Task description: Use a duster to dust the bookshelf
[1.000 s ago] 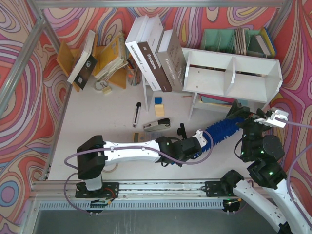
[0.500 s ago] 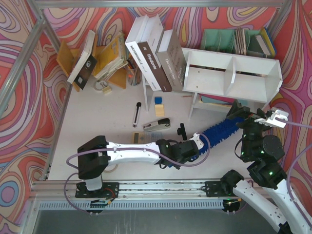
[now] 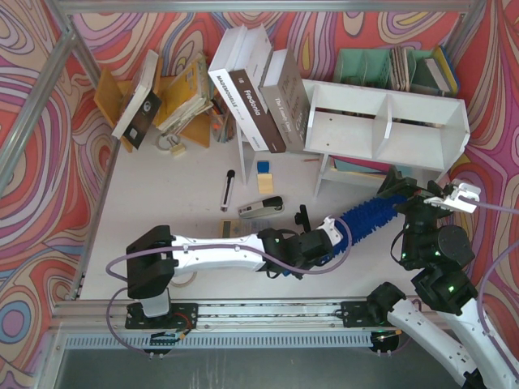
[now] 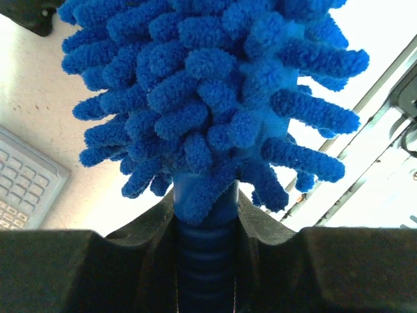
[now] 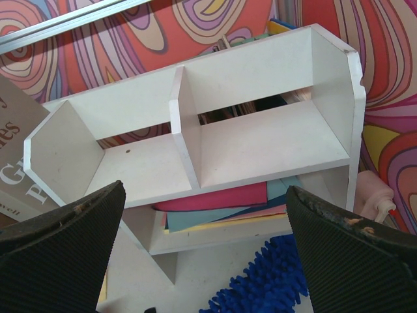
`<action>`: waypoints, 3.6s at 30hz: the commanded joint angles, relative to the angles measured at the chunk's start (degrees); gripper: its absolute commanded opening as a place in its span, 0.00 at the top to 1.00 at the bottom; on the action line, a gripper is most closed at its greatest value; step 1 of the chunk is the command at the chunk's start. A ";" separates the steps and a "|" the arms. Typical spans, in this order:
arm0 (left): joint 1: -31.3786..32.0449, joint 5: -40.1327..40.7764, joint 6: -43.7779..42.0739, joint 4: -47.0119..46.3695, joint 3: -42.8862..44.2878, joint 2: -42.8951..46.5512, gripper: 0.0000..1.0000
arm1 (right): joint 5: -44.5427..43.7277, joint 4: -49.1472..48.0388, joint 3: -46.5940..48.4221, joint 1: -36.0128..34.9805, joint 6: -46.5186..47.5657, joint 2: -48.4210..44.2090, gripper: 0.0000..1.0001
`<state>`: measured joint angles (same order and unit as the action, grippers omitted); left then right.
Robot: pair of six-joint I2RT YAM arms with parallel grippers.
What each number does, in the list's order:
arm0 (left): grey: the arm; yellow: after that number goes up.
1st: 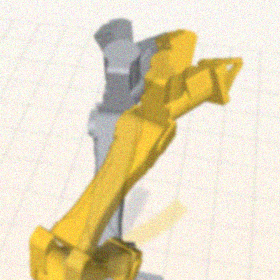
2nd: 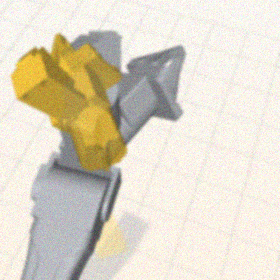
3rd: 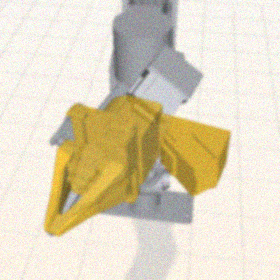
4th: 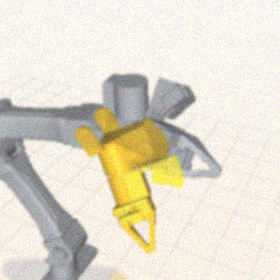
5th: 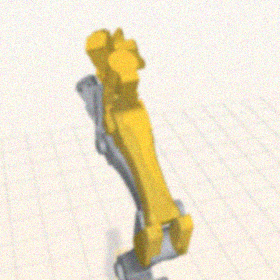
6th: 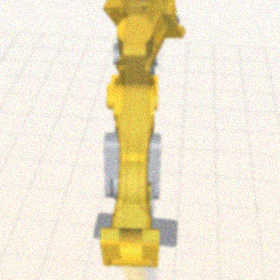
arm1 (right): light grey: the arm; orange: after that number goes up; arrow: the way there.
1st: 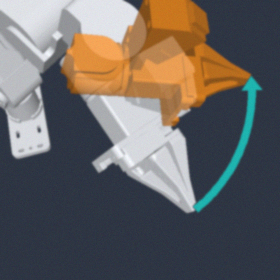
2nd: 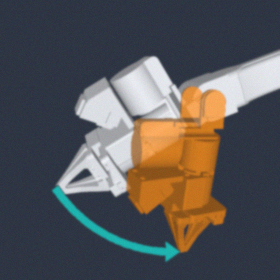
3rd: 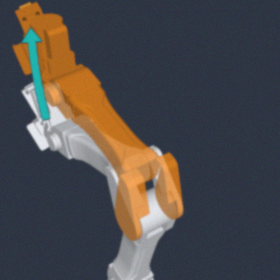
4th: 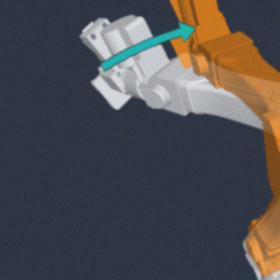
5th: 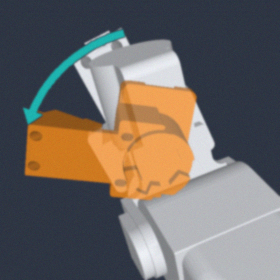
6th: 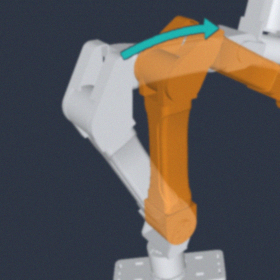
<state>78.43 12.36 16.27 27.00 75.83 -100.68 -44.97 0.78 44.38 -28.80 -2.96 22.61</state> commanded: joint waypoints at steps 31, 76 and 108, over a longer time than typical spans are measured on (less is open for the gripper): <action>0.81 1.06 2.44 -2.91 -1.51 -0.43 1.00 | -0.61 -0.39 0.18 0.23 0.03 -0.45 0.01; -1.00 6.95 19.99 8.53 -13.44 6.59 1.00 | -0.69 -0.21 0.18 0.23 -0.04 -1.59 0.01; 1.10 1.88 0.34 3.49 8.78 -3.85 1.00 | -0.71 -0.26 0.18 0.23 0.03 -1.53 0.01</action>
<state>79.31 16.49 21.71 34.20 80.23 -101.80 -45.01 0.95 44.38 -28.80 -2.98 21.76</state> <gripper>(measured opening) 0.343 0.987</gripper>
